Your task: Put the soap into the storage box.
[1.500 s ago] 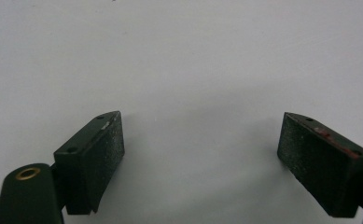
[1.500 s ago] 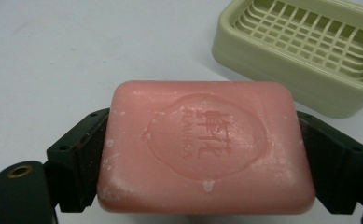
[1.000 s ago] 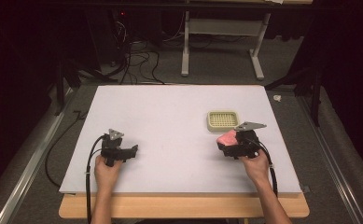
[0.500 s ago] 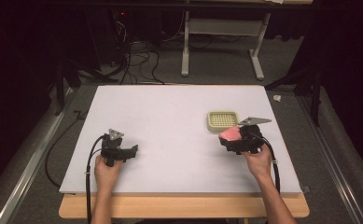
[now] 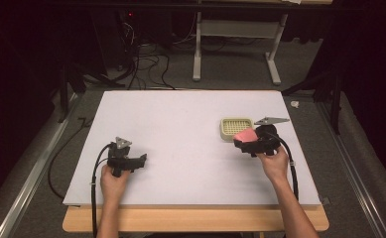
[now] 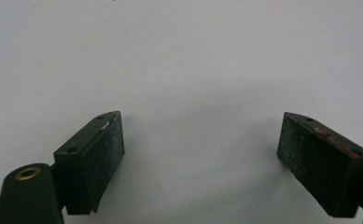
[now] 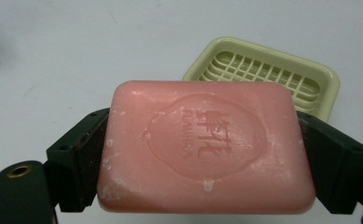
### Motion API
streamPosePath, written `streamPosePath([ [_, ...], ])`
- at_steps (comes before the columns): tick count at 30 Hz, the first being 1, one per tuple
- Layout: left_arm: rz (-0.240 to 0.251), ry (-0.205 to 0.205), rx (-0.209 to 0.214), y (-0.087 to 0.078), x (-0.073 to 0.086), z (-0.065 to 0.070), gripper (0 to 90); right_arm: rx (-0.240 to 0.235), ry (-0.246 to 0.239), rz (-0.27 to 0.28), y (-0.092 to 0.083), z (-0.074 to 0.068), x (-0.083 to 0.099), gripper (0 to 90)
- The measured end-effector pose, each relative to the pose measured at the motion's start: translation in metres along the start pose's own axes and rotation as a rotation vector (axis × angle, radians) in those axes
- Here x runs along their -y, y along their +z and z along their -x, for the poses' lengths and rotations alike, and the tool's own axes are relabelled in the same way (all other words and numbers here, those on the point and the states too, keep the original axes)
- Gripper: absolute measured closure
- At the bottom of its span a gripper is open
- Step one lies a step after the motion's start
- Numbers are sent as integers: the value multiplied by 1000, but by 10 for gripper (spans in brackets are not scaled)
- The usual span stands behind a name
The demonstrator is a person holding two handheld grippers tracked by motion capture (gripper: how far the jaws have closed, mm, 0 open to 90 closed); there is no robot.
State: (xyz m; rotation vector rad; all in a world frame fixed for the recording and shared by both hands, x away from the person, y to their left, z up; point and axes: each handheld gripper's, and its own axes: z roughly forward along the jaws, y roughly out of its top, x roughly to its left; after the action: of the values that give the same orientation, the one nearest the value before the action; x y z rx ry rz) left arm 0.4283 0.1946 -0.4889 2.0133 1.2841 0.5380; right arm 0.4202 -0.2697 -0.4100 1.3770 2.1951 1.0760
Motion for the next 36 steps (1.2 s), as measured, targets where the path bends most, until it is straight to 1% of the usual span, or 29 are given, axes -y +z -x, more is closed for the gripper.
streamPosePath([
  [3, 0, 0, 0, 0, 0, 0, 150, 2, 3, -2, 1, 1, -2, 136],
  [4, 0, 0, 0, 0, 0, 0, 150, -11, 15, 7, 3, 3, -4, 137],
  [13, 0, 0, 0, 0, 0, 0, 150, -2, 25, -18, 11, 8, -12, 136],
  [15, 0, 0, 0, 0, 0, 0, 150, -4, 34, -16, 15, 10, -14, 136],
  [19, 0, 0, 0, 0, 0, 0, 150, -2, 46, -28, 20, 13, -13, 136],
  [20, 0, 0, 0, 0, 0, 0, 150, 1, 49, -41, 24, 15, -13, 136],
  [22, 0, 0, 0, 0, 0, 0, 150, 6, 55, -49, 27, 17, -12, 136],
  [26, 0, 0, 0, 0, 0, 0, 150, 11, 69, -56, 31, 19, -12, 136],
  [29, 0, 0, 0, 0, 0, 0, 150, 16, 69, -61, 33, 21, -12, 136],
  [30, 0, 0, 0, 0, 0, 0, 150, 20, 79, -67, 35, 22, -12, 136],
  [33, 0, 0, 0, 0, 0, 0, 150, 22, 79, -71, 38, 23, -11, 136],
  [36, 0, 0, 0, 0, 0, 0, 150, 25, 93, -80, 41, 25, -11, 136],
])
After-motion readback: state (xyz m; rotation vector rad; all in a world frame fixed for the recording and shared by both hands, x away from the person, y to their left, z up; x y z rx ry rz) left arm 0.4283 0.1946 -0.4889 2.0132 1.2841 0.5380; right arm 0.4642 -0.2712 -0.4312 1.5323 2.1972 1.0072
